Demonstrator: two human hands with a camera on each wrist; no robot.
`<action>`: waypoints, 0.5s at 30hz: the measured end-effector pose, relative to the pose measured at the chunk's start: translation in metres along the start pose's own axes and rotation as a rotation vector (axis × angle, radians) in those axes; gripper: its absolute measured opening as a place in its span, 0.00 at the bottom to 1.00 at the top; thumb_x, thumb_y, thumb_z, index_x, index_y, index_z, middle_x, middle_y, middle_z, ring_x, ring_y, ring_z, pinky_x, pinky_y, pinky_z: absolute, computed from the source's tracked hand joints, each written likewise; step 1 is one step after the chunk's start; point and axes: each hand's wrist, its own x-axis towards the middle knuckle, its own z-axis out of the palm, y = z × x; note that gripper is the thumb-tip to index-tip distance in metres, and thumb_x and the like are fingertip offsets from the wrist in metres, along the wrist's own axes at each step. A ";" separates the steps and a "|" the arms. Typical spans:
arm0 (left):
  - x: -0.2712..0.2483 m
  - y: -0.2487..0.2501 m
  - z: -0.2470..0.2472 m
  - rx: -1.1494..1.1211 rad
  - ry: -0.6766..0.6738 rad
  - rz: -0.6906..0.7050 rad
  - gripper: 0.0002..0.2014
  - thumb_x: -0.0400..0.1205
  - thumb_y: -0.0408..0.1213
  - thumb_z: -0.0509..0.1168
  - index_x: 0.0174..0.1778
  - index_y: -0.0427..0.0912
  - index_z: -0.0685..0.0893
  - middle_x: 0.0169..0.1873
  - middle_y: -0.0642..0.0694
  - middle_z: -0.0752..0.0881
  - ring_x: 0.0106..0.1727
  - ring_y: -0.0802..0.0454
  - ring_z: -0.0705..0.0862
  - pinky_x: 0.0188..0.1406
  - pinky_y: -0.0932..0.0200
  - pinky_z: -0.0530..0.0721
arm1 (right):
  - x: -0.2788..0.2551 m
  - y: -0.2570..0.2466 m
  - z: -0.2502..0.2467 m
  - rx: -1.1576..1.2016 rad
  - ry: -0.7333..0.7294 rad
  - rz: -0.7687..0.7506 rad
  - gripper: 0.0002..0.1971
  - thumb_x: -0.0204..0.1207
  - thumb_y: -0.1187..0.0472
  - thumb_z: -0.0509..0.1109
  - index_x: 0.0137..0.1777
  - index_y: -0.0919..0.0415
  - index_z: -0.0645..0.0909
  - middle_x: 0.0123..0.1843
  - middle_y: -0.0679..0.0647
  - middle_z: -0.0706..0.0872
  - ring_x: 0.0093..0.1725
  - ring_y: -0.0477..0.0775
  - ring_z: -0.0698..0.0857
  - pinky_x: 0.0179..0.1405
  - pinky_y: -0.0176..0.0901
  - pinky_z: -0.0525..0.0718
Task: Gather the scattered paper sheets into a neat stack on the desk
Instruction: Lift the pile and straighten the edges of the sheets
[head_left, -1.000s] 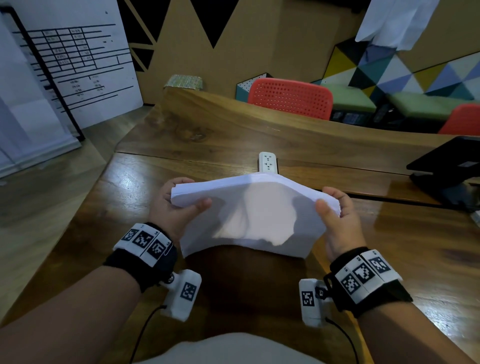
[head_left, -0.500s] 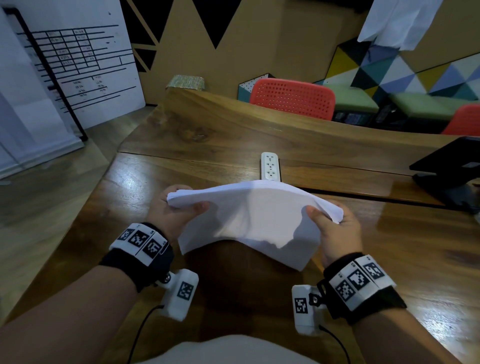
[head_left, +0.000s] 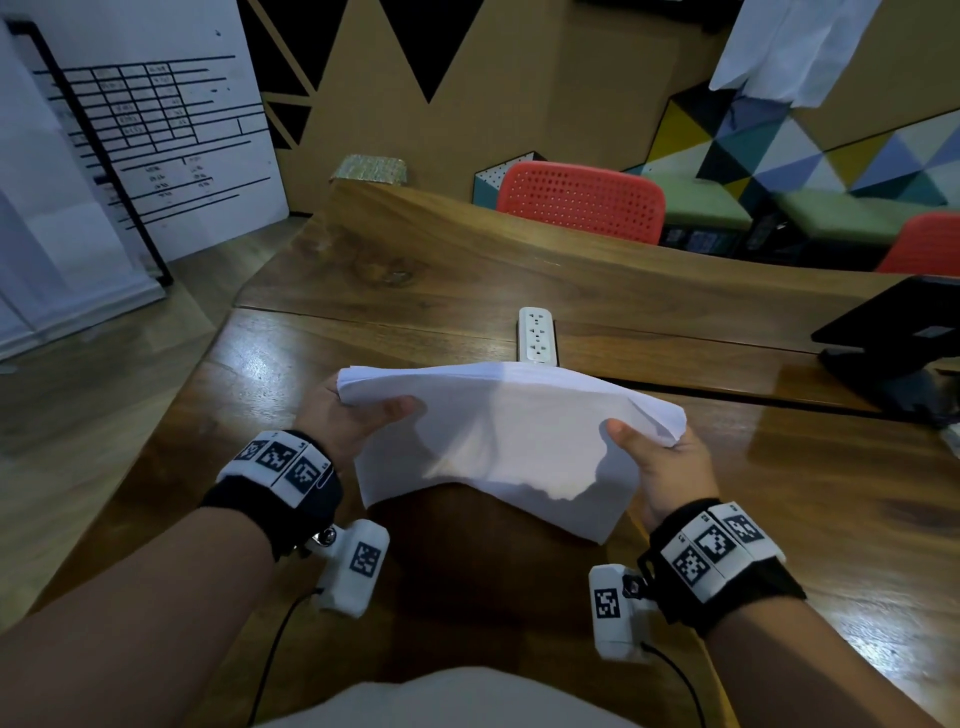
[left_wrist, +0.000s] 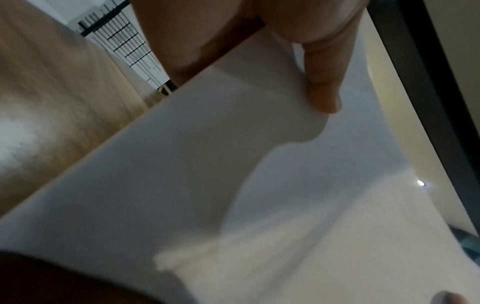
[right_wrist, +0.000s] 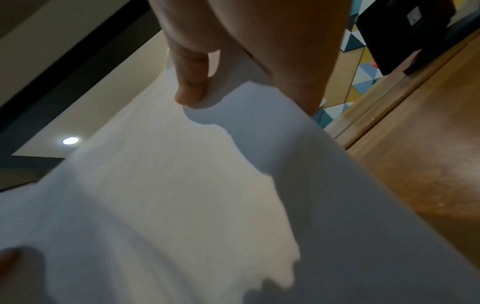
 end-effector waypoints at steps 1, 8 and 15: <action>0.001 0.002 -0.001 0.049 0.035 0.009 0.20 0.65 0.35 0.78 0.51 0.43 0.81 0.42 0.51 0.85 0.50 0.48 0.85 0.34 0.69 0.80 | -0.002 -0.003 0.000 -0.009 -0.010 -0.018 0.20 0.54 0.59 0.84 0.49 0.54 0.87 0.48 0.56 0.92 0.55 0.63 0.89 0.49 0.54 0.86; -0.020 0.061 0.009 0.797 0.088 0.837 0.49 0.57 0.68 0.68 0.72 0.47 0.68 0.67 0.45 0.75 0.71 0.46 0.70 0.72 0.48 0.65 | -0.038 -0.053 0.040 -0.452 -0.189 -0.568 0.09 0.65 0.63 0.80 0.38 0.47 0.86 0.36 0.41 0.90 0.42 0.44 0.88 0.46 0.40 0.85; -0.026 0.083 0.018 0.739 -0.313 0.989 0.20 0.71 0.55 0.64 0.31 0.40 0.87 0.25 0.43 0.87 0.28 0.51 0.82 0.28 0.54 0.78 | -0.054 -0.095 0.052 -0.751 -0.278 -0.716 0.07 0.65 0.57 0.79 0.35 0.44 0.84 0.31 0.44 0.88 0.34 0.45 0.84 0.37 0.41 0.81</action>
